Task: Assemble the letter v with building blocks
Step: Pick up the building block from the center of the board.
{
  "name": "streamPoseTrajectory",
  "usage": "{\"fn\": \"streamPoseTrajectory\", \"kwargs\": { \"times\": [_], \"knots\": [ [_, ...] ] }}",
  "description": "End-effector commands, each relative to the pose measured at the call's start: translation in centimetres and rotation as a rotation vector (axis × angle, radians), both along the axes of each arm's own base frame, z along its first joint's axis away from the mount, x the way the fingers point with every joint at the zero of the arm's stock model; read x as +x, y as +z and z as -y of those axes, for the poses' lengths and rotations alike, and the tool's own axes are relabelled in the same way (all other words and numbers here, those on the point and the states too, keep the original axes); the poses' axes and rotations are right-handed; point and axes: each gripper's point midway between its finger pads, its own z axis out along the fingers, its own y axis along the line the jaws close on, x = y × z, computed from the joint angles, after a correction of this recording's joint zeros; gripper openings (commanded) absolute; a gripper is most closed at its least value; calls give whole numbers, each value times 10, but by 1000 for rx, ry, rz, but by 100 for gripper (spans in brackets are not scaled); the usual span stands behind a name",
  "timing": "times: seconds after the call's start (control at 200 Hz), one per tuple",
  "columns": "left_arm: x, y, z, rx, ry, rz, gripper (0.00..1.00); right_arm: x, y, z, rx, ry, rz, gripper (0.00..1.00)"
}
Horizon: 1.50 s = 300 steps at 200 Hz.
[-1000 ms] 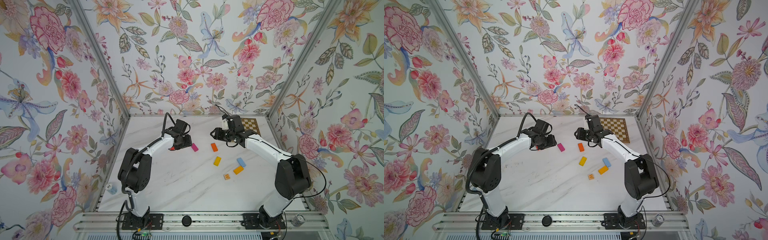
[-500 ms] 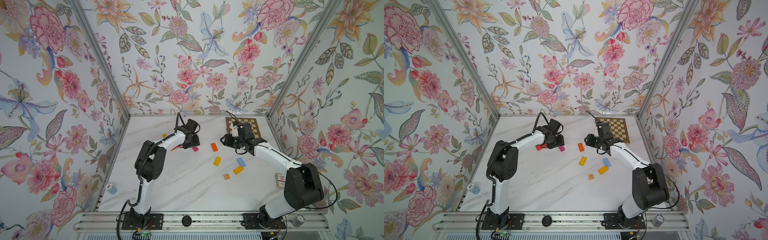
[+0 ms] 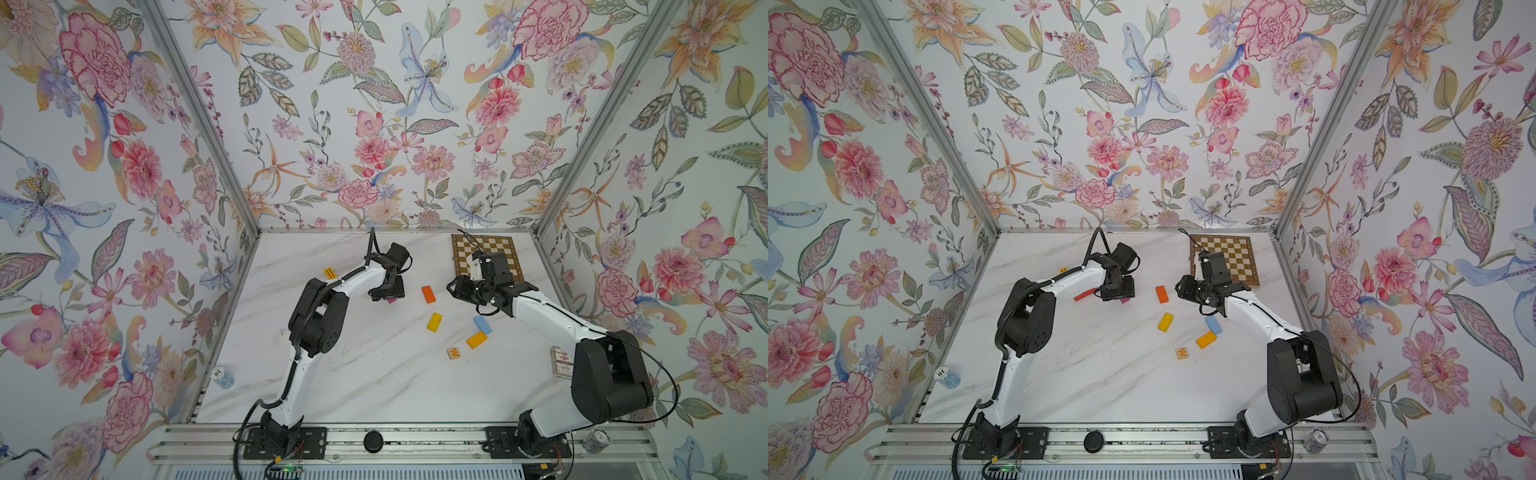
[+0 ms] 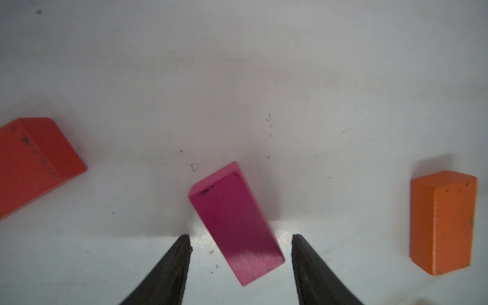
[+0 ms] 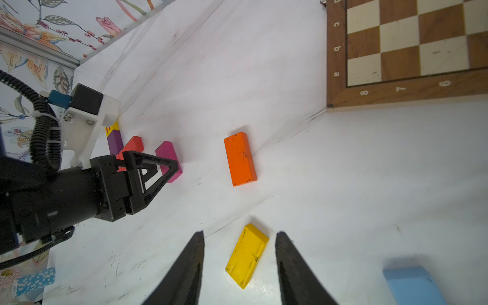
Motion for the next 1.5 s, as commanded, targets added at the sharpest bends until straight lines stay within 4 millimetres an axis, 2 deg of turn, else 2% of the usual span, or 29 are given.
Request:
{"fn": "streamPoseTrajectory", "kwargs": {
  "times": [0.0,0.28,0.531,0.621,0.871,1.011,1.146,1.301,1.496],
  "knots": [
    [-3,-9,-9,88,-16,-24,63,0,6,3,5,-11,19,46],
    [2,-15,-8,120,-57,-28,58,2,3,2,16,-9,6,46],
    [1,-18,9,70,-147,-55,45,-1,-6,0,47,-22,-18,45],
    [3,-18,9,76,-162,-54,39,-2,-8,0,53,-25,-23,45],
    [18,10,12,108,-266,16,20,0,-9,-4,82,-29,-33,45],
    [30,34,15,110,-360,76,18,3,-8,-12,103,-24,-35,44],
    [39,51,19,104,-530,115,20,2,-9,-18,109,-17,-37,44],
    [49,54,4,115,-657,90,21,-2,-12,-23,110,-12,-49,44],
    [53,40,-18,85,-767,29,22,-4,-13,-31,113,-1,-56,43]
  ]
}}
